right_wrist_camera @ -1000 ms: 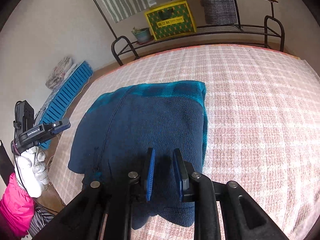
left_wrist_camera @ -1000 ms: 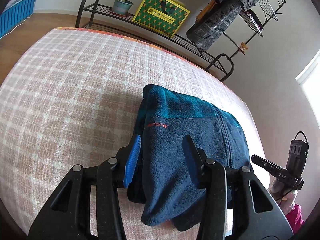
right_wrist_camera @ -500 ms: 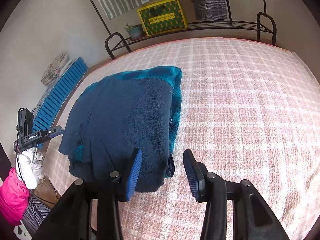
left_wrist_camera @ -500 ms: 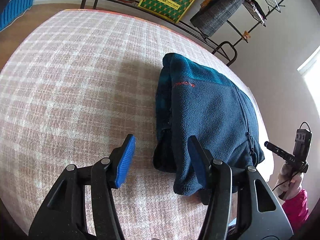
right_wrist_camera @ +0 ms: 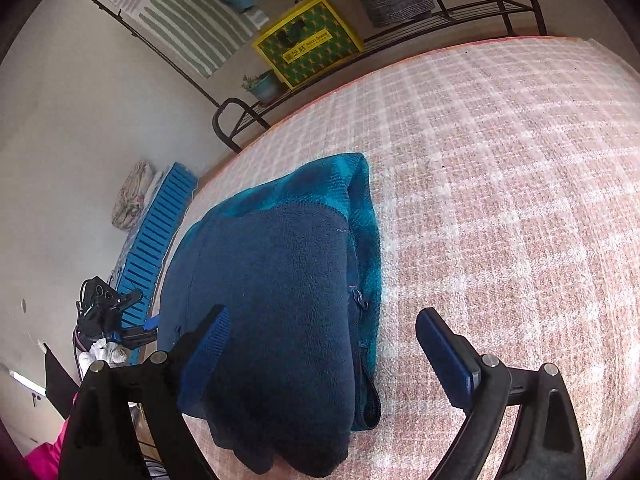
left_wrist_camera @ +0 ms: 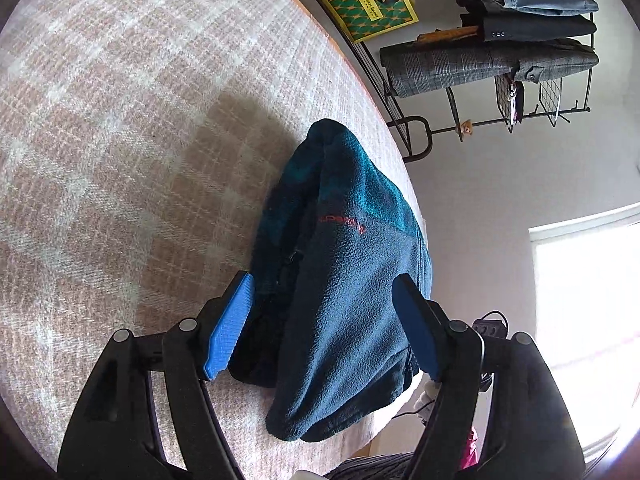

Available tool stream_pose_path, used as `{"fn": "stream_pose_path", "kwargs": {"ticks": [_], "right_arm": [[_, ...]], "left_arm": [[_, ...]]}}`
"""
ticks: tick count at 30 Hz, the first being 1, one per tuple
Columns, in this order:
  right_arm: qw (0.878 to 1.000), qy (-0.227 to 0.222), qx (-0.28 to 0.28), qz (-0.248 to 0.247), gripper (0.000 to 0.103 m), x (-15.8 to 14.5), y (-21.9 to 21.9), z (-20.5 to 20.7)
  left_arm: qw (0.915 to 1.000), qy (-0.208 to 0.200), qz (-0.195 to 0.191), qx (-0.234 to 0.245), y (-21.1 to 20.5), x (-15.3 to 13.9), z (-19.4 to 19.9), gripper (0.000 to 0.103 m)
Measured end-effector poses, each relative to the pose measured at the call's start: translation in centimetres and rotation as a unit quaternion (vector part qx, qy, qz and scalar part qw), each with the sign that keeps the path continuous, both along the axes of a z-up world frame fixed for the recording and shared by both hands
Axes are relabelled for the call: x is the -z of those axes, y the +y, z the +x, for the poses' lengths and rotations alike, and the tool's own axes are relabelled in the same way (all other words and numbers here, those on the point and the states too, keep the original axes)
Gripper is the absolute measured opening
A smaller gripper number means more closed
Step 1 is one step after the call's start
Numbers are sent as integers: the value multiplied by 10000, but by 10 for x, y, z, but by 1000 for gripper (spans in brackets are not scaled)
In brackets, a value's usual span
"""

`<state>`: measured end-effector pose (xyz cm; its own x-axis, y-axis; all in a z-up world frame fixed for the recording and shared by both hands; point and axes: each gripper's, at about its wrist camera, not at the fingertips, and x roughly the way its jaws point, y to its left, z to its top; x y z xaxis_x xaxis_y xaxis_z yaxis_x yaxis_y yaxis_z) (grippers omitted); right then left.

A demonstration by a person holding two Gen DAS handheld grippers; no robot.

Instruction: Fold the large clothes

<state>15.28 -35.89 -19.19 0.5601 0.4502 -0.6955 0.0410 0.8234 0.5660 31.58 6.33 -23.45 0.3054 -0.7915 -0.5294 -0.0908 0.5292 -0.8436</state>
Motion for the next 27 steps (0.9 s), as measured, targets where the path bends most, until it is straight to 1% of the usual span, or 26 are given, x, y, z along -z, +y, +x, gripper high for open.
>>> {"fn": "stream_pose_path", "kwargs": {"ticks": [4, 11, 15, 19, 22, 24, 26, 27], "right_arm": [[9997, 134, -104, 168, 94, 12, 3, 13], [9977, 326, -295, 509, 94, 30, 7, 31], [9951, 443, -340, 814, 95, 41, 6, 38], [9930, 406, -390, 1036, 95, 46, 5, 42], [9886, 428, -439, 1376, 90, 52, 5, 46], [9870, 404, -411, 1501, 90, 55, 2, 47], [9876, 401, -468, 1446, 89, 54, 6, 48], [9880, 400, -501, 1404, 86, 54, 8, 49]], "left_arm": [[9994, 303, -186, -21, -2, 18, 12, 73], [9989, 313, -240, 245, -17, 24, 34, 73], [9985, 364, -151, 371, -32, 31, 46, 73], [9982, 390, -240, 394, -35, 33, 58, 74], [9979, 423, -330, 373, -38, 35, 64, 74], [9981, 382, -292, 383, -42, 34, 67, 74], [9986, 316, -163, 398, -43, 31, 67, 73], [9988, 278, -78, 402, -47, 29, 66, 70]]}}
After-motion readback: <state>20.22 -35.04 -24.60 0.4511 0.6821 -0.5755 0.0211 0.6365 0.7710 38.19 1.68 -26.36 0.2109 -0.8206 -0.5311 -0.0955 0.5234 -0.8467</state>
